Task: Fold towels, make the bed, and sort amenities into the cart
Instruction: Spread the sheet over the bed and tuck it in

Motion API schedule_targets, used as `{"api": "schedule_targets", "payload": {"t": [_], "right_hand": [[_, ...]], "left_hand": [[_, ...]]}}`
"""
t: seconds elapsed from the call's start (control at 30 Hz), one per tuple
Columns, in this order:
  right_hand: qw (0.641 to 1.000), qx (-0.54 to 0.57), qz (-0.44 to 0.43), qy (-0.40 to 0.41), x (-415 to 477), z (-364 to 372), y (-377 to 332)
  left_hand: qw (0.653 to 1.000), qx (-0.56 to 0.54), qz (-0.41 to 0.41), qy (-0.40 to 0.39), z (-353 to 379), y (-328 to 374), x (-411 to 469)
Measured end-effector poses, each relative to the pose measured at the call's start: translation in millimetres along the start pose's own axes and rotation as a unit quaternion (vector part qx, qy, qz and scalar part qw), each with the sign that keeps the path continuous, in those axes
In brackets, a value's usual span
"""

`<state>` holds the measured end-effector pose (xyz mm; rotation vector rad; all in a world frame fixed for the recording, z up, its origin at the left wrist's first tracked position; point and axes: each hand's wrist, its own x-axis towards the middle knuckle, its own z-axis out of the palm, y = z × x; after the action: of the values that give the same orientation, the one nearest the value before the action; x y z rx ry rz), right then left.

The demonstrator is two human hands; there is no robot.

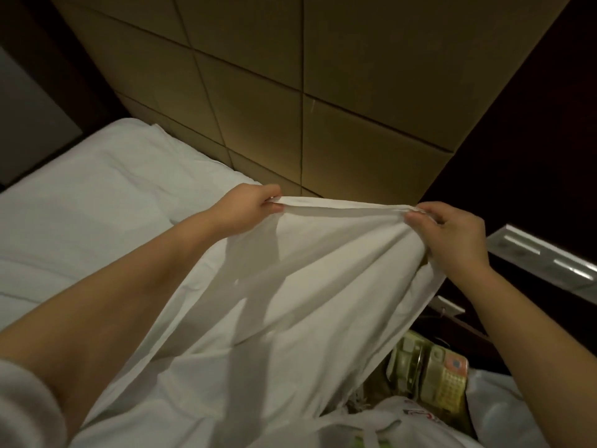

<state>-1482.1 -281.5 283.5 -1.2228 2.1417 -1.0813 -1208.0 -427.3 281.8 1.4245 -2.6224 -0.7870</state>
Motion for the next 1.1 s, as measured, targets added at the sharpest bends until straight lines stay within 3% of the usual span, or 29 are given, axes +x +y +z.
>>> {"api": "schedule_targets", "payload": {"t": [0.17,0.4,0.5,0.6,0.73,0.83,0.93,1.1], "right_hand": [[0.998,-0.015,-0.027,-0.061,35.0,-8.6,-5.6],[0.994,-0.093,-0.041,-0.051,78.9,-36.9,1.1],[0.980,-0.152,-0.077,-0.099,74.9,-31.6,-8.6],[0.960,-0.145,-0.154,-0.182,44.8,-10.9,-31.1],[0.892,-0.139,-0.245,-0.354,-2.2,28.5,-57.4],[0.895,-0.120,-0.219,-0.368,-9.5,52.2,-61.6],[0.878,-0.166,-0.247,-0.375,-9.2,62.8,-65.8],[0.860,-0.209,-0.297,-0.360,-21.7,66.9,-68.9]], "left_hand": [[0.992,-0.005,-0.055,0.116,-7.0,18.2,-10.1],[0.975,-0.122,-0.065,0.174,13.7,79.3,-9.0],[0.975,-0.136,-0.065,0.163,26.4,94.6,-17.5],[0.983,-0.121,-0.047,0.131,38.0,94.4,-29.6],[0.978,-0.160,-0.026,0.128,45.4,95.1,-44.5],[0.975,-0.180,-0.005,0.127,45.6,94.9,-56.8],[0.971,-0.198,-0.009,0.134,44.0,86.9,-71.3],[0.986,-0.114,-0.034,0.120,52.2,60.0,-91.2]]}}
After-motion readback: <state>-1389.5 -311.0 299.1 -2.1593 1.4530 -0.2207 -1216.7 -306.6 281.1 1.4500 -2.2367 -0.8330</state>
